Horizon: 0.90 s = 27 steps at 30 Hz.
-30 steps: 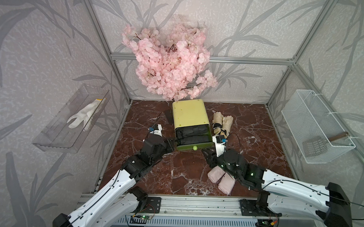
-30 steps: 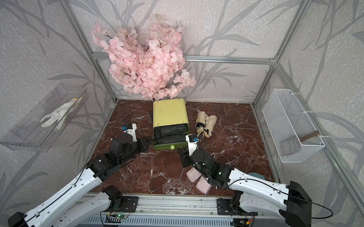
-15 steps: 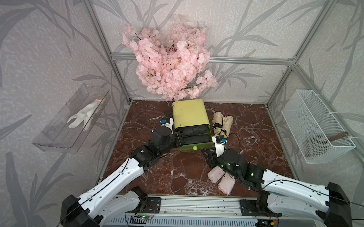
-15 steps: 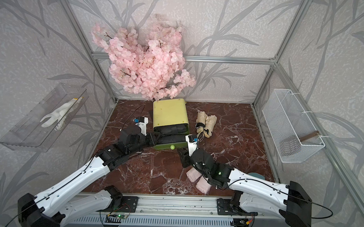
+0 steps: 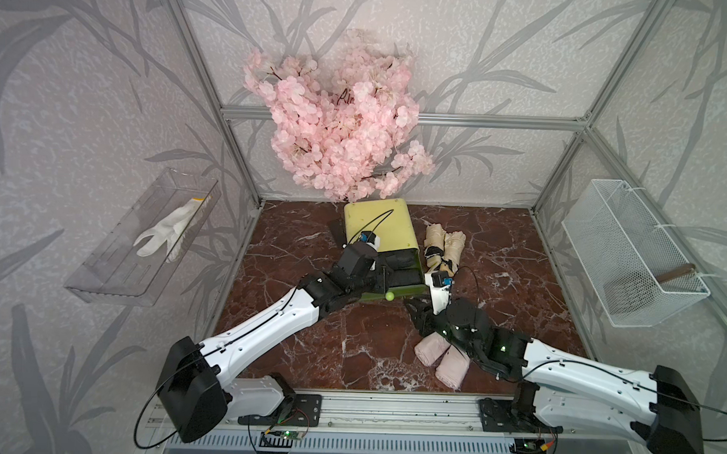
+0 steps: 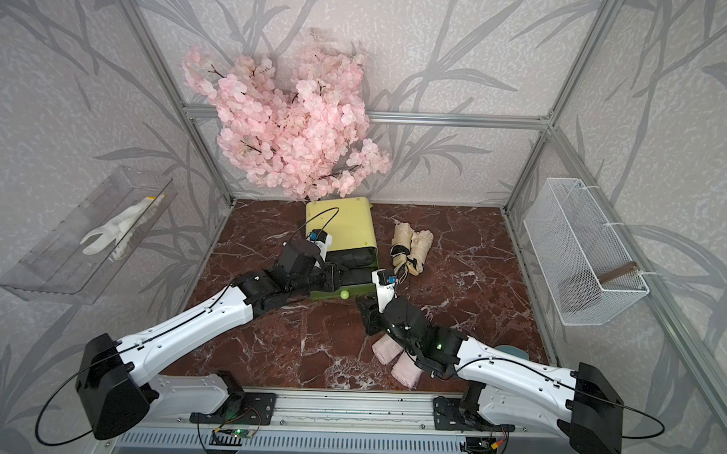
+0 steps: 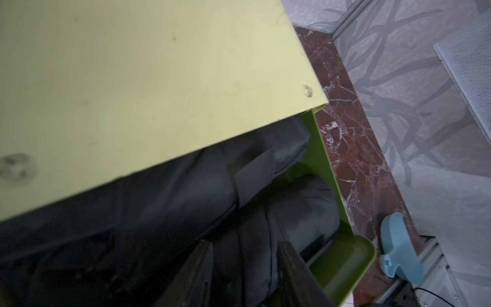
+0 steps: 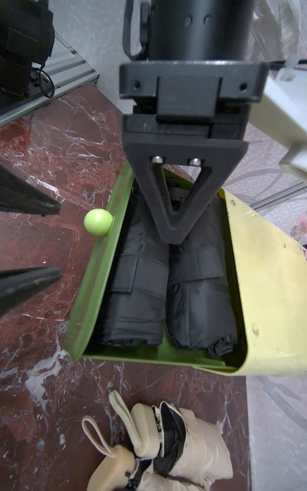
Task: Place the umbrella in the drawer by color
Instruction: Close the drawer in the storage box.
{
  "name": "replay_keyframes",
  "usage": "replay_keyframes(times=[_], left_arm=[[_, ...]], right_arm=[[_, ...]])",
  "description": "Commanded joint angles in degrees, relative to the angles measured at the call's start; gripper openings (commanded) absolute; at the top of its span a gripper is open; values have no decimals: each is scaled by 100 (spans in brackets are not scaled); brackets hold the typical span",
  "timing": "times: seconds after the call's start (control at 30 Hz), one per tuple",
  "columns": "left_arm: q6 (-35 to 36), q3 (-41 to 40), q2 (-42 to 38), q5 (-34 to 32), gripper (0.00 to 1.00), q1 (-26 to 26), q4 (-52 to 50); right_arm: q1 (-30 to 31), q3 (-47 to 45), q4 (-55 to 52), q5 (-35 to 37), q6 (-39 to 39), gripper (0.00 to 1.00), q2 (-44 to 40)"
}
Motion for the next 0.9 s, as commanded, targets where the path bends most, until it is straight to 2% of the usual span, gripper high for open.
replay_keyframes(times=[0.0, 0.33, 0.47, 0.53, 0.63, 0.73, 0.87], left_arm=[[234, 191, -85, -317, 57, -12, -247], [355, 486, -496, -112, 62, -14, -62], [633, 725, -744, -414, 68, 42, -281], [674, 788, -815, -433, 72, 243, -306], [673, 856, -729, -299, 77, 806, -159], [801, 1106, -342, -190, 82, 1352, -39], [964, 1571, 493, 384, 84, 1996, 94]], right_arm=[[-32, -86, -94, 76, -67, 37, -167], [-42, -32, -23, -38, -63, 37, -61], [-37, -26, 81, -184, 80, 38, 54], [-38, -35, 136, -216, 160, 38, 129], [-38, -37, 322, -269, 279, 39, 327], [-35, 29, 522, -355, 384, 41, 589], [-38, 136, 770, -423, 539, 43, 933]])
